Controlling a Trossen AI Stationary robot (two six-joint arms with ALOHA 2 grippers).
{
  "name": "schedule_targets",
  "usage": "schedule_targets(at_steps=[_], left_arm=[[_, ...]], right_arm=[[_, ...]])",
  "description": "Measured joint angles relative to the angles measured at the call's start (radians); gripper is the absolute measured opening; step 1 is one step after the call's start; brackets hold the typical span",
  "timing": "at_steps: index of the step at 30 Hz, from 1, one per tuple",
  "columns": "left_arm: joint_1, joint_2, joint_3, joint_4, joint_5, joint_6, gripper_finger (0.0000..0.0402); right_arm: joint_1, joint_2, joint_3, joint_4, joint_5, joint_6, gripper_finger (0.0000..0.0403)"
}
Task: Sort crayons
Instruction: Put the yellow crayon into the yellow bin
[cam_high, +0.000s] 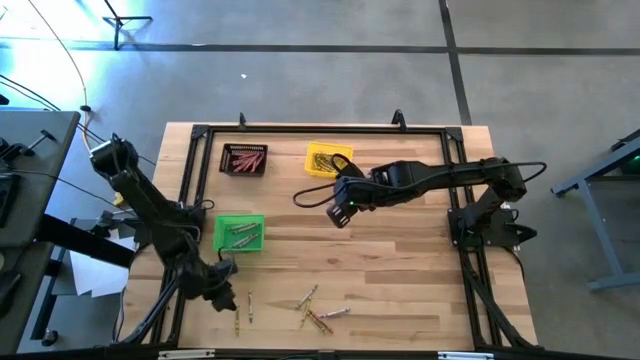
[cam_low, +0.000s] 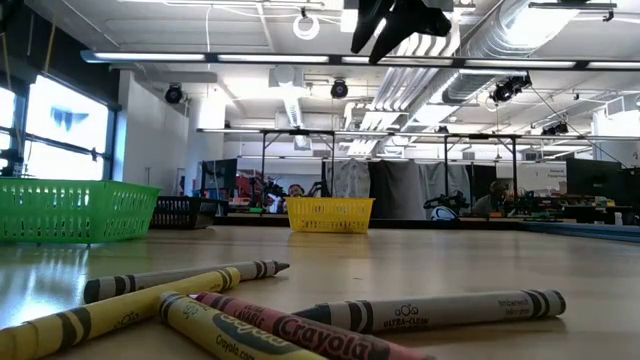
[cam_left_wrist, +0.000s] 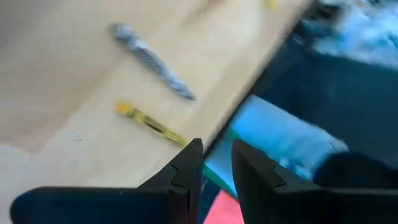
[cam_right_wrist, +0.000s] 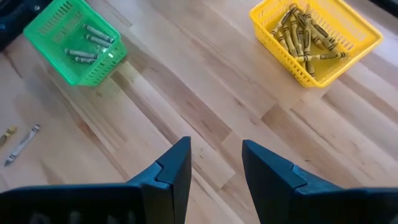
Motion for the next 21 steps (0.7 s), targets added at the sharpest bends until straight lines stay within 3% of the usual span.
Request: schedule_targets(at_steps=[9, 16, 21], left_arm=[[0.003, 0.226, 0.231, -0.283, -0.012, -0.196, 0.0071], [0.030, 0.368, 0.453, -0.556, 0.060, -0.281, 0.0071], [0.050, 0.477, 0.539, -0.620, 0.147, -0.313, 0.0071]], right_arm=[[-0.002, 0.000, 0.000, -0.078, 0.000, -0.157, 0.0129], [-0.016, 0.000, 0.000, -0.150, 0.007, -0.268, 0.0129], [-0.025, 0.000, 0.000, -0.155, 0.019, -0.356, 0.0129]])
